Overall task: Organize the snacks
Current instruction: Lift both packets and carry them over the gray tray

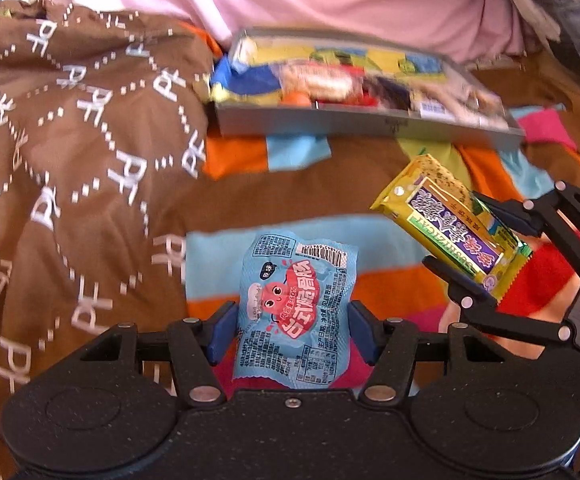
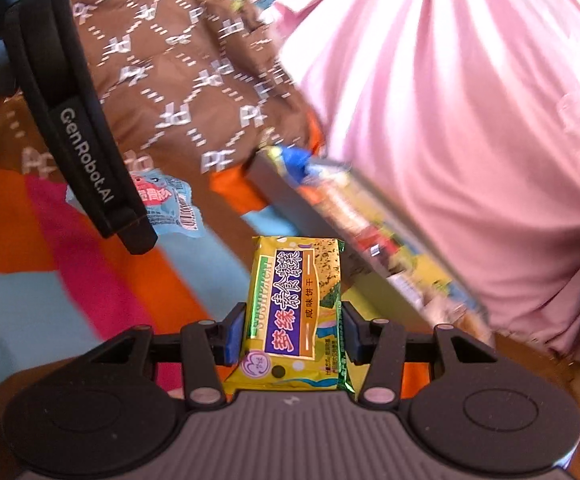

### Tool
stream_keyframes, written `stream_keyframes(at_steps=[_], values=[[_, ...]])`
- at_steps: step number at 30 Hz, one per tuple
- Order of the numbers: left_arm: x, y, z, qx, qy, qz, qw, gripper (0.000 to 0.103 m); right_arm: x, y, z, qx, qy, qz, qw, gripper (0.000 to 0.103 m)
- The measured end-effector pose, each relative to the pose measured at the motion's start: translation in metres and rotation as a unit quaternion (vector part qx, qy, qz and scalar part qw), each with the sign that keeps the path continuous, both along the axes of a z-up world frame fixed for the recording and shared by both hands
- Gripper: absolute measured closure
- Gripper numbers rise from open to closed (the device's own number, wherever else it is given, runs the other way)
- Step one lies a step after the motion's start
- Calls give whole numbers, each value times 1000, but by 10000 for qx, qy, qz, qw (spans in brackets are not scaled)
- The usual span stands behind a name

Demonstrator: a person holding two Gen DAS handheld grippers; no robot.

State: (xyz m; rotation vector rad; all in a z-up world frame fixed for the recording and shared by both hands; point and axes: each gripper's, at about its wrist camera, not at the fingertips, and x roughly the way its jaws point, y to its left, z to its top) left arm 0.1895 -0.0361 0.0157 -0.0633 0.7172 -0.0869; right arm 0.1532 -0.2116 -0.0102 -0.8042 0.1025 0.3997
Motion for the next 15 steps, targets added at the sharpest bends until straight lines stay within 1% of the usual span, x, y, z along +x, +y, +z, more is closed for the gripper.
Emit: stream_keyframes(at_steps=[4, 6, 8, 10, 11, 15], values=[[18, -1, 19, -38, -249, 66, 9997, 42, 15, -2, 22, 379, -320, -8, 9988, 51], [31, -5, 32, 88, -389, 14, 9992, 42, 25, -3, 35, 555, -557, 16, 9969, 51], [46, -9, 47, 242, -541, -50, 9982, 42, 35, -4, 48, 747, -700, -3, 9947, 51], [62, -14, 61, 320, -672, -63, 9972, 42, 50, -7, 60, 984, -759, -108, 9922, 51], [71, -15, 68, 297, -716, -32, 9970, 42, 57, -10, 64, 1104, -764, -168, 9908, 51], [107, -20, 86, 195, -822, 263, 9961, 42, 86, -24, 78, 1535, -809, -420, 9839, 51]])
